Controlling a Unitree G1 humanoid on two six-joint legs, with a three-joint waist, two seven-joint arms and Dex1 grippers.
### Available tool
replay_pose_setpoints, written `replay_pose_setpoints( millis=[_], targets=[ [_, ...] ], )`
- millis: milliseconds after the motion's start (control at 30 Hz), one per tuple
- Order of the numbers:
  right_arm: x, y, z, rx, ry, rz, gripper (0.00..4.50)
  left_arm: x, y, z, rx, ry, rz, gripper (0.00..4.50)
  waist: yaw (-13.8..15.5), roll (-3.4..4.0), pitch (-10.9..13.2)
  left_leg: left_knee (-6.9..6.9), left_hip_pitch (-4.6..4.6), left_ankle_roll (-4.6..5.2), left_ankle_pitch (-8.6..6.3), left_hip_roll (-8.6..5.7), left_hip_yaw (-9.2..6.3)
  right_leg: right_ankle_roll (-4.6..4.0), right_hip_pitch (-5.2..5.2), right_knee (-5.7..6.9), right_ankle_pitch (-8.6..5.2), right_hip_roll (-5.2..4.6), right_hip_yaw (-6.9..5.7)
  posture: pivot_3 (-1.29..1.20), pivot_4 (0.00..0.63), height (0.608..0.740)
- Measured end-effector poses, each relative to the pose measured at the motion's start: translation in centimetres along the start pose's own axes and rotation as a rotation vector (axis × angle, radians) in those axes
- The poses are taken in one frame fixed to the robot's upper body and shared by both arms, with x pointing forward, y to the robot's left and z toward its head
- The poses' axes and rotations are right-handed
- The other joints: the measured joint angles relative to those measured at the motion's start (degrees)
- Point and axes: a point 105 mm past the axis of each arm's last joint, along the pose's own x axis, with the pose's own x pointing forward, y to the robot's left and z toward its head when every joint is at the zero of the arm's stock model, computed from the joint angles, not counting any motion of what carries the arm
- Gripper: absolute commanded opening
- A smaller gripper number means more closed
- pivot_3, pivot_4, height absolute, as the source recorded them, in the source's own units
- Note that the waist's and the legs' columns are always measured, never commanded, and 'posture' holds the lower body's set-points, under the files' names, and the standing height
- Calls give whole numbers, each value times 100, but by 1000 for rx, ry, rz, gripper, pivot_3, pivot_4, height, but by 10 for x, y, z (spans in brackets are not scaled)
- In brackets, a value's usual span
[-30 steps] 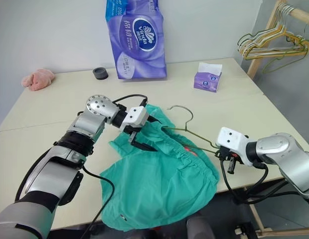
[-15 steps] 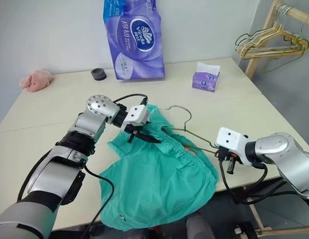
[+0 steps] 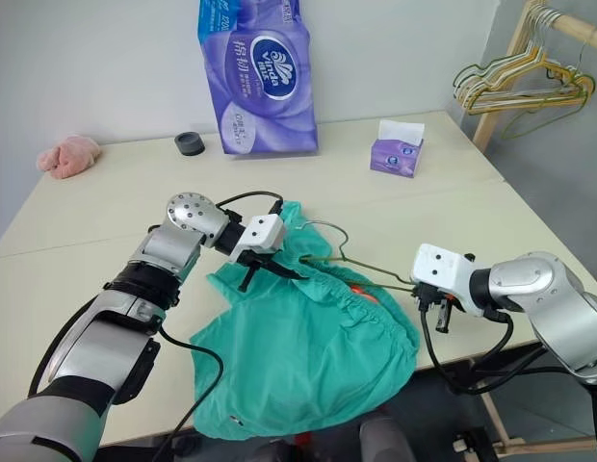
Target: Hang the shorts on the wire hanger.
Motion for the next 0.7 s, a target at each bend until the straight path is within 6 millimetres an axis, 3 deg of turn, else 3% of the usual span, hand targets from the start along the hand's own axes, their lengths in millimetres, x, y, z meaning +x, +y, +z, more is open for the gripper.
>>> replay_pose_setpoints(
  millis=[167, 400, 567, 700],
  targets=[
    [-9, -1, 8, -30, -50, -34, 2030, 7, -2, -5, -11, 8, 2, 0, 17, 0, 0, 1, -1, 0, 0, -1, -1, 0, 1, 0, 0, 0, -1, -306, 97, 740],
    [-27, 17, -19, 66, 5, -15, 4388, 5, 3, -8, -25, 17, 52, 0, 28, -1, -1, 2, 0, 1, 0, 0, 0, 0, 3, 7, 0, 0, -2, -316, 100, 740],
    [-35, 29, -20, 199, -100, -43, 4450, -5, 15, -12, -77, 13, 130, 0, 17, -8, -3, 4, 2, 3, 2, 0, 1, 0, 6, 14, 0, 2, -2, -317, 105, 740],
    [-22, 33, -19, 390, -246, -166, 4450, -21, 26, -9, -140, -15, 194, 0, 12, -11, -5, 3, 3, 4, 2, 2, -3, 0, 4, 19, 0, 5, -4, -315, 105, 740]
  ],
)
